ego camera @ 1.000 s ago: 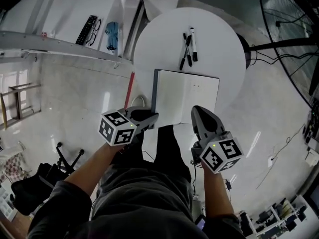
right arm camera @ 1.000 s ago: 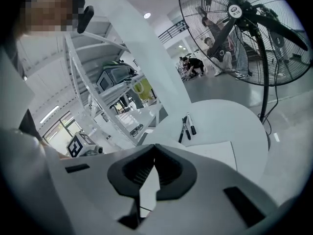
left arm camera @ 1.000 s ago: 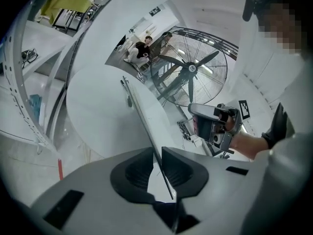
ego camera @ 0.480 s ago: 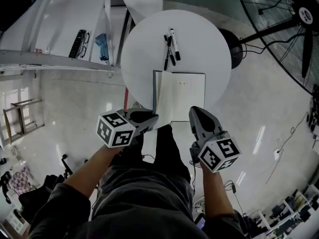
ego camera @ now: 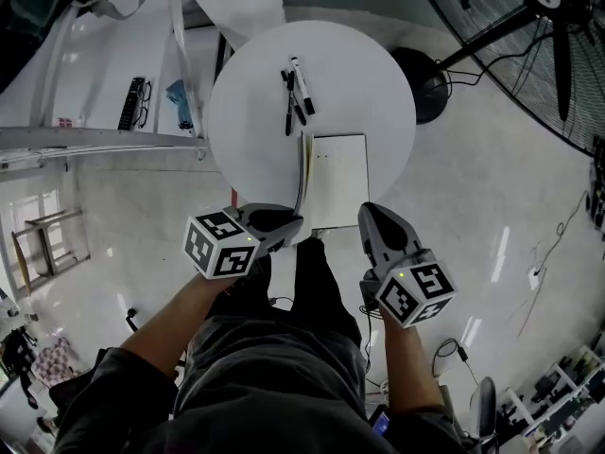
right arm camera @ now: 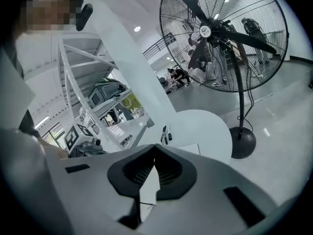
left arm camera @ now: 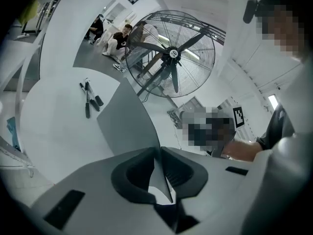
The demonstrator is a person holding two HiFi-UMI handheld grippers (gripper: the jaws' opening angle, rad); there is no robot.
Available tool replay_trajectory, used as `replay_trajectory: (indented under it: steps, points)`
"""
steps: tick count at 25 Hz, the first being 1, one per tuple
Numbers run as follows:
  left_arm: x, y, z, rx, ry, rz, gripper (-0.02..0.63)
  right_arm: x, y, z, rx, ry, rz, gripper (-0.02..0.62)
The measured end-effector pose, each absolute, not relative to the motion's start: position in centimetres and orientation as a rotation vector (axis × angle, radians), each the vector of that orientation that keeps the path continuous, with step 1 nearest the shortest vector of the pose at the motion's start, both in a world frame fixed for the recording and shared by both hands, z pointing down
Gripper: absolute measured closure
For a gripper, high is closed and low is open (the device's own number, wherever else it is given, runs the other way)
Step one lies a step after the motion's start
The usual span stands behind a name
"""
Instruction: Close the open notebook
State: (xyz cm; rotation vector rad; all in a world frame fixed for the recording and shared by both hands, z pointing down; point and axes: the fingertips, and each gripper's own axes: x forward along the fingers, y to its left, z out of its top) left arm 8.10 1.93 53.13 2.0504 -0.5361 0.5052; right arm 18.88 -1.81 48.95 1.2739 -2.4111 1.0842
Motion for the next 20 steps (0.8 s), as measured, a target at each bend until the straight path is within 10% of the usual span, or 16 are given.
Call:
replay_trajectory:
  steps: [20]
  points:
    - [16.3, 0.3, 55.5, 2.013, -0.447, 0.622, 0.546, 26.9, -0.9, 50.4, 1.443, -2.332, 1.16, 0.575]
